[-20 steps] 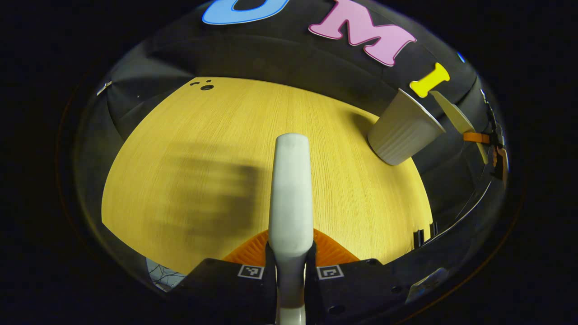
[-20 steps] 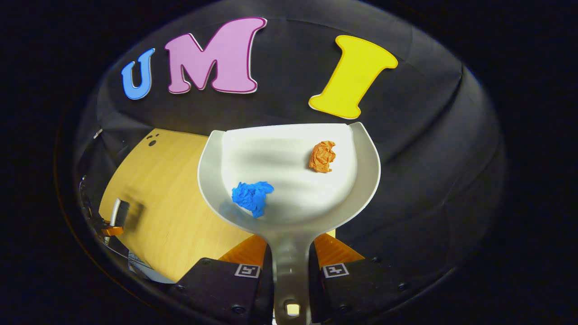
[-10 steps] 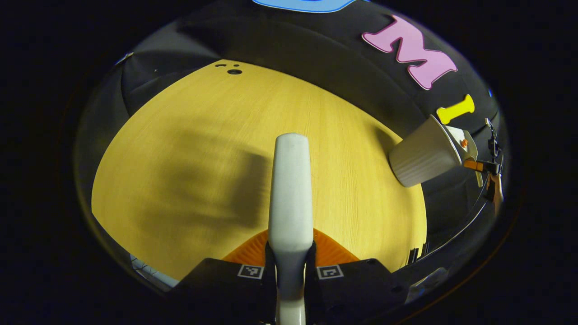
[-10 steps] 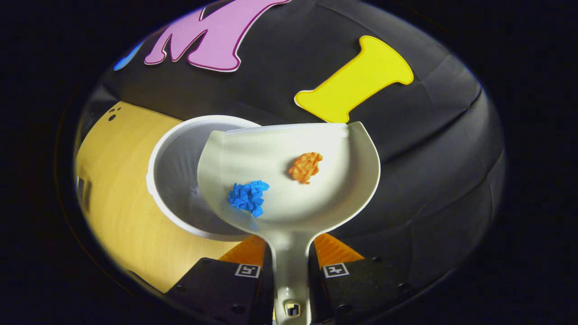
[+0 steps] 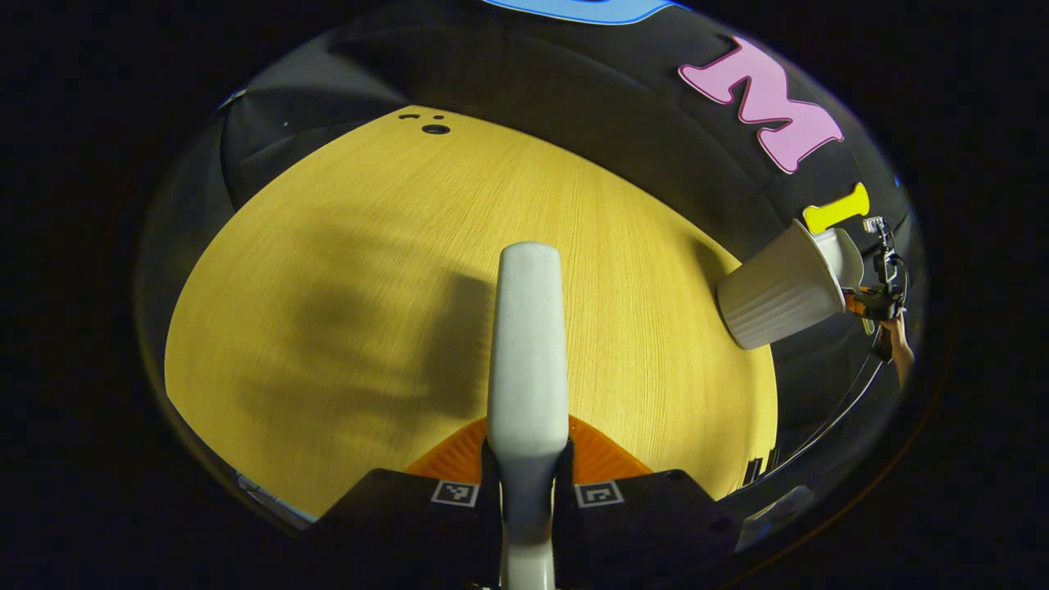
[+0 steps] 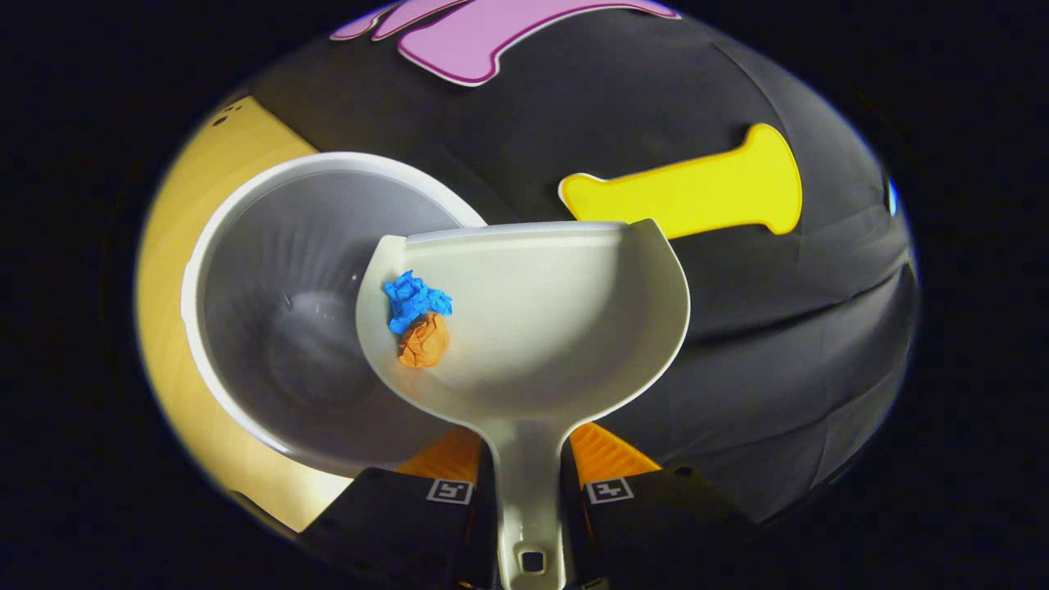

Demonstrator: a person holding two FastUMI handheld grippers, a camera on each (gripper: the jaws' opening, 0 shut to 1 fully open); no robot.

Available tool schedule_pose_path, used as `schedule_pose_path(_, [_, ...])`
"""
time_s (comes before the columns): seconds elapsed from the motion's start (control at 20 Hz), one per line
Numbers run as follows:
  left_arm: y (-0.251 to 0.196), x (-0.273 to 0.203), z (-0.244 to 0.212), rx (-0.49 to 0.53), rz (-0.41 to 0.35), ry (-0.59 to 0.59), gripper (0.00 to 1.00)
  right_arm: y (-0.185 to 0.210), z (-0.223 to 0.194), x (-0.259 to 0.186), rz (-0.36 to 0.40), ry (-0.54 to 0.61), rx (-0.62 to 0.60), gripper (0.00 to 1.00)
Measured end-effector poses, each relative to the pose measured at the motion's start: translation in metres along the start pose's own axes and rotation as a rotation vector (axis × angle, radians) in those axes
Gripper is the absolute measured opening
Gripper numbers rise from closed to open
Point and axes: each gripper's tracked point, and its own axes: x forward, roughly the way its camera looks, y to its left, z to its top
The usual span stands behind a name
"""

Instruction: Pick up the small broom and dustpan from the desktop, sweep the trash into the dustpan with the broom, and then empty the trash into the garbage bin.

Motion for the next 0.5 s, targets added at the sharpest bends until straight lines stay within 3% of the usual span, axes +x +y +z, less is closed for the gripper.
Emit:
schedule_pose_path(0.15, [0.003, 0.003, -0.002, 0.002, 0.004, 0.014, 0.28, 0.000, 0.012, 0.003, -0.065, -0.039, -0.207, 0.35])
schedule_pose_path(0.2, [0.003, 0.004, -0.002, 0.003, 0.004, 0.016, 0.28, 0.000, 0.014, 0.006, -0.087, -0.054, -0.268, 0.30])
schedule_pose_path(0.25, [0.003, 0.005, -0.003, 0.005, 0.003, 0.018, 0.28, -0.002, 0.015, 0.004, -0.107, -0.066, -0.323, 0.40])
schedule_pose_path(0.5, [0.001, 0.010, -0.004, 0.019, -0.005, 0.031, 0.29, -0.037, -0.008, 0.016, -0.142, -0.089, -0.502, 0.31])
